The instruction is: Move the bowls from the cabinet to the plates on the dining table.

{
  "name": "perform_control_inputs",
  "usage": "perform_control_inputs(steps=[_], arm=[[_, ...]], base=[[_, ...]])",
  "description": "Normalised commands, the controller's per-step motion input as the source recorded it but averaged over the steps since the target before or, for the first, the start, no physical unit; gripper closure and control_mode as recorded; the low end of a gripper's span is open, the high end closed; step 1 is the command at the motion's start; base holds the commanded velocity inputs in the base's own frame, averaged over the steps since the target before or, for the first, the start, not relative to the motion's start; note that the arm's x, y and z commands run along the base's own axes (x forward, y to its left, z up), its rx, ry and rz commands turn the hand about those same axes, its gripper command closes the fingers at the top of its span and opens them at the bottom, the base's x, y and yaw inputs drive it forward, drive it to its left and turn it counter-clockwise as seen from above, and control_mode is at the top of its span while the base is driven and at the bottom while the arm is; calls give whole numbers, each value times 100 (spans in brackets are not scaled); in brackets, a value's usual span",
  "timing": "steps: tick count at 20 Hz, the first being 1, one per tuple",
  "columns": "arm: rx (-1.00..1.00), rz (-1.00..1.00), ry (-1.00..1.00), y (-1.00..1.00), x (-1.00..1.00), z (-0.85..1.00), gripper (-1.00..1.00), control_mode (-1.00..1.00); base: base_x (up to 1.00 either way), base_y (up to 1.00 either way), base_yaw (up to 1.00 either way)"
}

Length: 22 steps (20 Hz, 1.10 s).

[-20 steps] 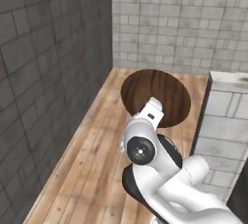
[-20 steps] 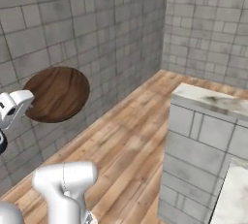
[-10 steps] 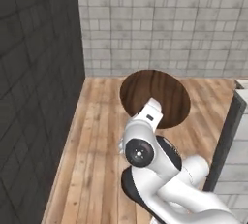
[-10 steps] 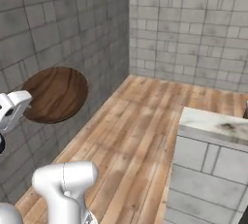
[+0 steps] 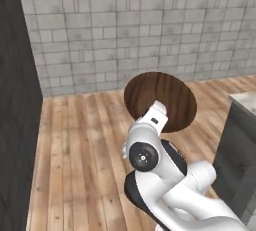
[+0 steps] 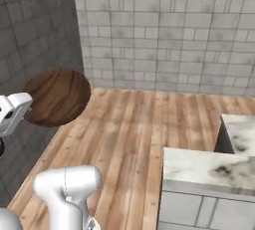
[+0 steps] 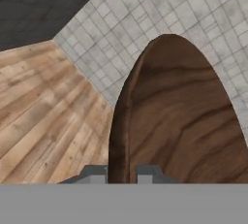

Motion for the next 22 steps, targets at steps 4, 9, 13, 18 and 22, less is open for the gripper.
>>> perform_control_inputs(steps=[4, 9, 13, 18, 22], arm=[[0, 0, 0, 0, 0, 0, 100, 100], [0, 0, 0, 0, 0, 0, 100, 100], [0, 0, 0, 0, 0, 0, 100, 100], [0, 0, 0, 0, 0, 0, 100, 100], [0, 0, 0, 0, 0, 0, 100, 100]], base=[[100, 35, -37], [100, 37, -39], [100, 34, -47], [100, 36, -50], [100, 40, -51]])
